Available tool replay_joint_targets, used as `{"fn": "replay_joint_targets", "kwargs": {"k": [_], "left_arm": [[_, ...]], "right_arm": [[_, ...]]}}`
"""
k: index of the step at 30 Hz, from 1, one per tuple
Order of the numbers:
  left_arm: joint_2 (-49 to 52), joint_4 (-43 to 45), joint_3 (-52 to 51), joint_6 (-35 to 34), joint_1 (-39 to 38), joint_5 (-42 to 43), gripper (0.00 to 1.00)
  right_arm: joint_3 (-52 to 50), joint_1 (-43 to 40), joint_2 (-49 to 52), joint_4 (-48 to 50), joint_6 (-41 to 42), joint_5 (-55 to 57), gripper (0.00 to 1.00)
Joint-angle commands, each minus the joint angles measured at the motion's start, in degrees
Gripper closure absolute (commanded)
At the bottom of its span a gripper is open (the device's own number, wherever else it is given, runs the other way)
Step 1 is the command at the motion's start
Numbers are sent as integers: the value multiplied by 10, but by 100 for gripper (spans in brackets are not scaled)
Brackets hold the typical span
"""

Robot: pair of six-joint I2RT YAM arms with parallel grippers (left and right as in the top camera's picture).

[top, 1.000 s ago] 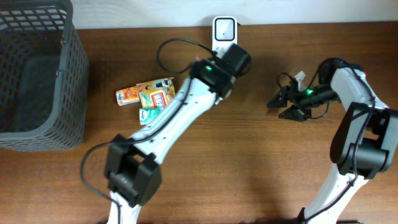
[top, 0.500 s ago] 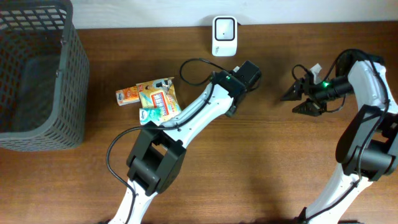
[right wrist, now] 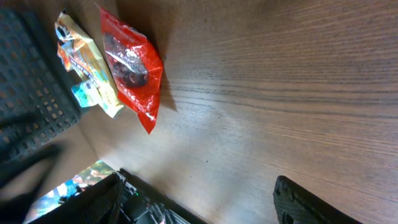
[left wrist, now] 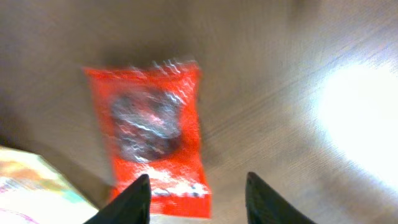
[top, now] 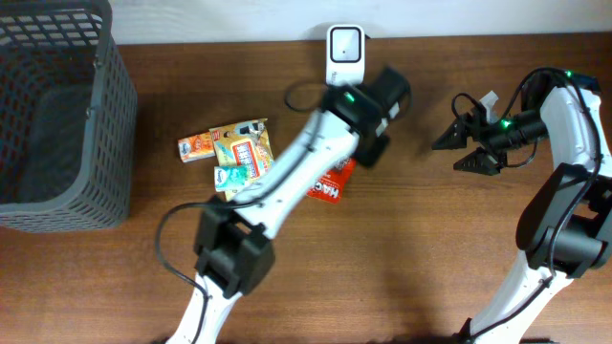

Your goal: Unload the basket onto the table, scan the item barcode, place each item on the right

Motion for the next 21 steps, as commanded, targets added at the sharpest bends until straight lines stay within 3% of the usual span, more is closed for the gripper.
{"fn": "replay_joint_targets", "kwargs": {"k": [1, 2, 3, 7, 10, 13, 16, 21], "left_arm": [[-7, -76, 159, 2, 79, 13, 24], [-7, -100, 202, 2, 106, 13, 9], [-7, -114, 229, 2, 125, 13, 1], [-7, -165, 294, 2, 200, 14, 1], [-7, -198, 295, 2, 245, 11, 1], [-7, -217, 294, 2, 276, 12, 1], [-7, -226, 294, 2, 291, 12, 1], [-7, -226, 294, 3, 294, 12, 1]], "right_arm": [[11, 19, 0, -2, -9, 0, 22], [11, 34, 0, 0, -9, 0, 22], [11, 50, 0, 7, -7, 0, 23], [11, 139, 0, 69, 76, 30, 28], [11, 235, 1, 146, 207, 151, 31], [11, 307, 1, 184, 288, 244, 31], [6, 361, 1, 203, 382, 332, 31], [-10, 425, 1, 265, 461, 369, 31]]}}
